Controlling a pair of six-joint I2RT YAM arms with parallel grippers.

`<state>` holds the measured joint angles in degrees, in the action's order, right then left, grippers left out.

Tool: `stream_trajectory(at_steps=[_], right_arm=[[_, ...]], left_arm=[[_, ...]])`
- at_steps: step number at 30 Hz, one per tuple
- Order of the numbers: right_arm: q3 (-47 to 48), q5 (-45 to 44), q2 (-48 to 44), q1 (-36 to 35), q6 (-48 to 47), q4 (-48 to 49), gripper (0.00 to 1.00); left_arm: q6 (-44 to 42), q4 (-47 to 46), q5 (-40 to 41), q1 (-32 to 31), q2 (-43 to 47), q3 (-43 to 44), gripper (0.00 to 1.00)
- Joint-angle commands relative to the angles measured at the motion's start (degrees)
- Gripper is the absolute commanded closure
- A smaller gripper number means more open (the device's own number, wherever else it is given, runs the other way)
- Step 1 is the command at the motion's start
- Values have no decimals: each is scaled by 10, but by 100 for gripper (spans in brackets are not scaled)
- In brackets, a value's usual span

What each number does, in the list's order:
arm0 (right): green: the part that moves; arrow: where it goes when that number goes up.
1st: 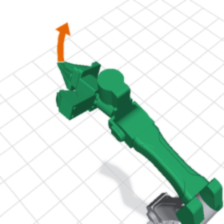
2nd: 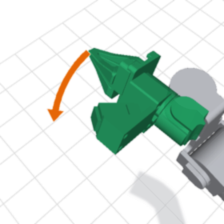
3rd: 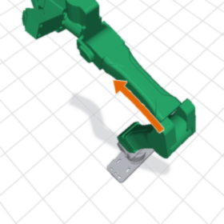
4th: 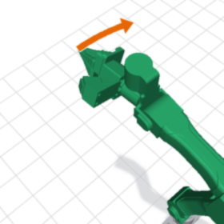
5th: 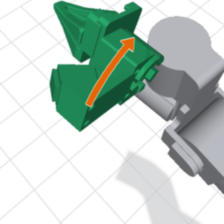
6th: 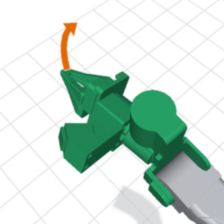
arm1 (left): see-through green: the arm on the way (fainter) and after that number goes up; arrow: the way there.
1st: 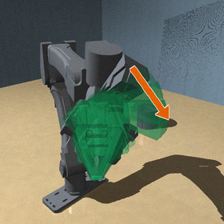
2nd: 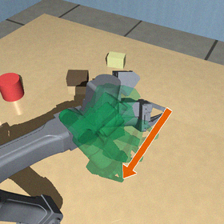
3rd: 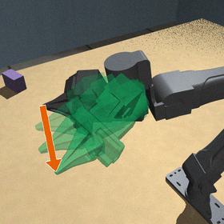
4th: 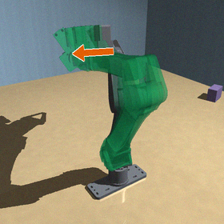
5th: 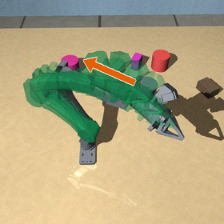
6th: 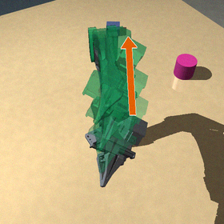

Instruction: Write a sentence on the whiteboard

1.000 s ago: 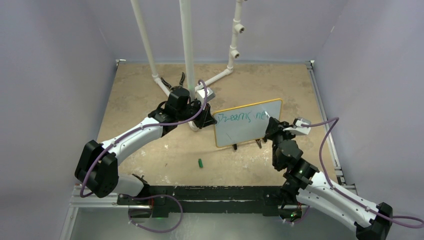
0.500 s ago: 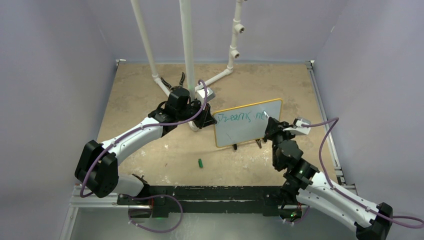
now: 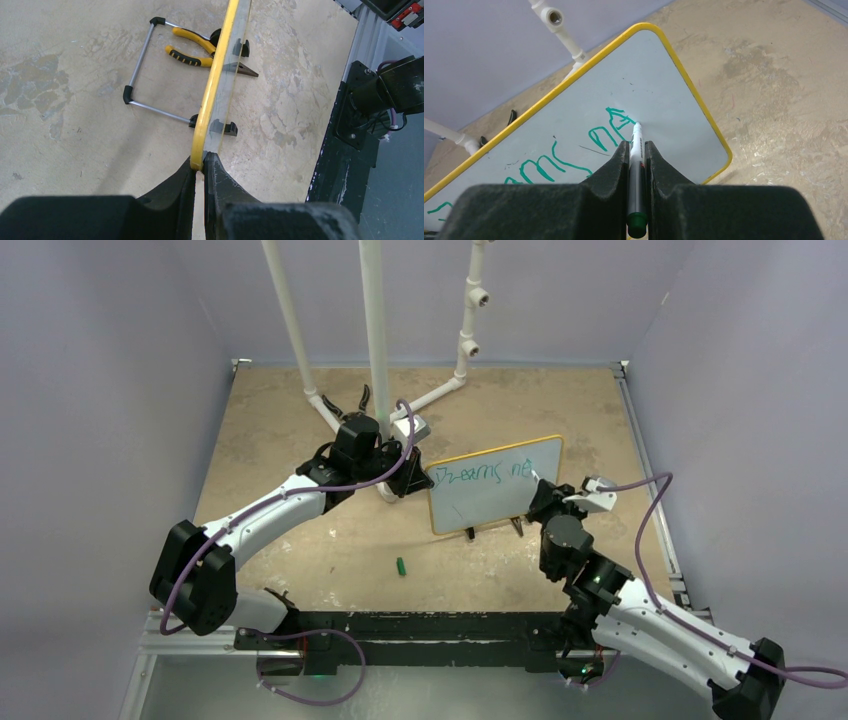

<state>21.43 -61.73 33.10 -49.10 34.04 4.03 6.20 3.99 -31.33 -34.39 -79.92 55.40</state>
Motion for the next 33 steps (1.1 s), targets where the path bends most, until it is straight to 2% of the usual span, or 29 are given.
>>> stream_trajectory(at_steps=[1,7,12,17,22,27,33], right_arm=[[18,2,-8,1,7,0,100],[23,27,-66,1,-18,-3,100],[54,37,-86,1,-17,-38,100],[80,73,-111,1,-38,-68,100],[92,97,-144,1,-62,-60,100],[88,97,-160,1,-71,-46,100],[84,97,-166,1,-66,-46,100]], left_arm=[[-16,-15,11,9,16,-6,100],[-9,-13,11,8,24,-5,98],[14,-12,50,8,47,-11,64],[57,-1,137,-14,85,-18,49],[114,77,377,-100,133,-3,46],[235,86,480,-209,157,-23,48],[339,54,560,-324,113,-24,50]])
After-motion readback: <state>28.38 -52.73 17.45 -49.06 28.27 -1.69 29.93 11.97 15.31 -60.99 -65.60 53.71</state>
